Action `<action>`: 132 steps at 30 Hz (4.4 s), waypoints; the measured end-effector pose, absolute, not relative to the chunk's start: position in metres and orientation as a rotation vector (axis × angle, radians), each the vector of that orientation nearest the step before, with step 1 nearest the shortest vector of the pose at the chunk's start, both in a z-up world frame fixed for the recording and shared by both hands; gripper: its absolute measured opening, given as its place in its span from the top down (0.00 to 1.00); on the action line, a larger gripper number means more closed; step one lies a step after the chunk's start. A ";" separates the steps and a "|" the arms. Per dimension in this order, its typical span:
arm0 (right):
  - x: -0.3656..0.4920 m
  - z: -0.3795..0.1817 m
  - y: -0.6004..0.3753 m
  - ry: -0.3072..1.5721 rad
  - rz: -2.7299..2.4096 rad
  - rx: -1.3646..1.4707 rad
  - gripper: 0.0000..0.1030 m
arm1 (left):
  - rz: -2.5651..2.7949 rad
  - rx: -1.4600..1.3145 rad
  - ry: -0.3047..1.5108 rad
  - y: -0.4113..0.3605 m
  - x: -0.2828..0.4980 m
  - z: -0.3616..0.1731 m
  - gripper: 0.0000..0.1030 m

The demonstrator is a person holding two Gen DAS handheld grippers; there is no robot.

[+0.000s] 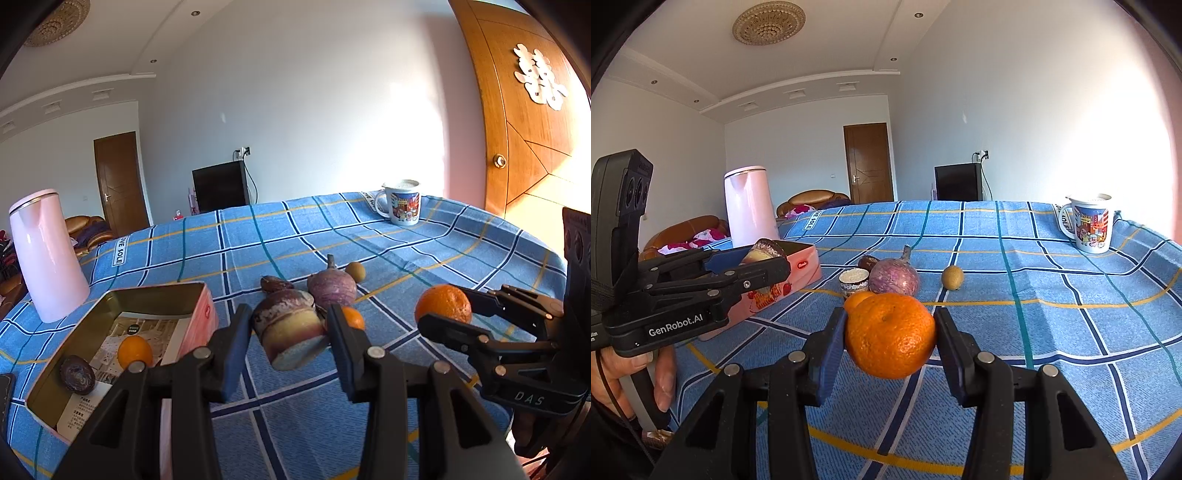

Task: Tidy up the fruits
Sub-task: 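Carry the taro piece and orange over the tin with both tools, then release the taro piece and orange into the tin and withdraw both tools, then grasp a round cut taro slice with left tool while right tool grasps an orange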

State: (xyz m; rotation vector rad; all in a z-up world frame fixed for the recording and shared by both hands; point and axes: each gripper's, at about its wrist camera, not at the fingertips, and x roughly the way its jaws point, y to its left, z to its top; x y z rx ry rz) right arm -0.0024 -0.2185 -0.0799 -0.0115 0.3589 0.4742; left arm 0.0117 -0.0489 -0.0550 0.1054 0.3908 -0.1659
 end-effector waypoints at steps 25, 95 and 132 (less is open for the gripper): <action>0.007 -0.029 -0.142 0.359 0.640 -0.084 0.52 | 0.036 -0.031 0.416 0.053 0.004 -0.041 0.58; 0.088 -0.075 -0.156 0.807 0.566 -0.125 0.65 | -0.117 0.074 0.560 -0.023 0.062 -0.036 0.32; 0.082 -0.052 -0.212 0.640 0.427 -0.028 0.65 | -0.224 0.085 0.678 -0.065 0.111 -0.061 0.64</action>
